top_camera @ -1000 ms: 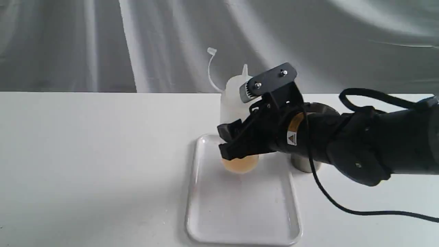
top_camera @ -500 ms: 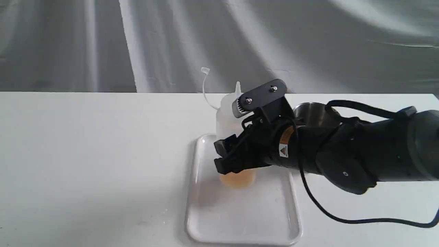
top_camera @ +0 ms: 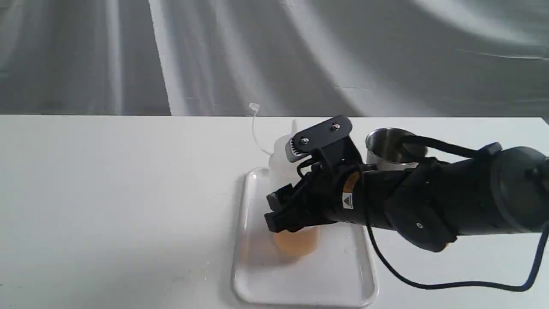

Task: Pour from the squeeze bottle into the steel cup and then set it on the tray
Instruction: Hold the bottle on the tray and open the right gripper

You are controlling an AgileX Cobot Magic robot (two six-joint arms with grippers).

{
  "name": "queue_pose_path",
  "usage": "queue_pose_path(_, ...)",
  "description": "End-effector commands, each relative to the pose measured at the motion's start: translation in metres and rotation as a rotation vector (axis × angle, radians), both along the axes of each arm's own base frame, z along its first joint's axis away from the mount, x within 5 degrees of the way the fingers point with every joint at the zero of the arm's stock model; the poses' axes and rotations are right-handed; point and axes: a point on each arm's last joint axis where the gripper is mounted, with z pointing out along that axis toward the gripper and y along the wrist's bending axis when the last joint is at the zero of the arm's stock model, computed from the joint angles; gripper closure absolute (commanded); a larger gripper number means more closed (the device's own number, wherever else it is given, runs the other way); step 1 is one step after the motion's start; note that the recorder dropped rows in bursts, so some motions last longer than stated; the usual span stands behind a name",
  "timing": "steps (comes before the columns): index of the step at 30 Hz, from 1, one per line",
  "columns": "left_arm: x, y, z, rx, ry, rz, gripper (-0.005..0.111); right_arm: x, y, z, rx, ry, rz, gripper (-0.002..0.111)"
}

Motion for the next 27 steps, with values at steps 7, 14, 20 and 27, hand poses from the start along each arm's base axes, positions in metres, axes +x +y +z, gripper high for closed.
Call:
queue_pose_path(7, 0.0001, 0.0, -0.0007, -0.004, -0.005, 0.002, 0.107, 0.0, 0.0027, 0.004, 0.008, -0.022, 0.007, 0.1)
queue_pose_path(14, 0.0001, 0.0, -0.0007, -0.005, -0.005, 0.002, 0.107, 0.0, 0.0027, 0.004, 0.007, -0.023, 0.008, 0.1)
queue_pose_path(20, 0.0001, 0.0, -0.0007, -0.003, -0.005, 0.002, 0.107, 0.0, 0.0026, 0.0039, 0.006, -0.021, 0.008, 0.1)
queue_pose_path(27, 0.0001, 0.0, -0.0007, -0.003, -0.005, 0.002, 0.107, 0.0, 0.0026, 0.0039, 0.006, -0.021, 0.008, 0.1)
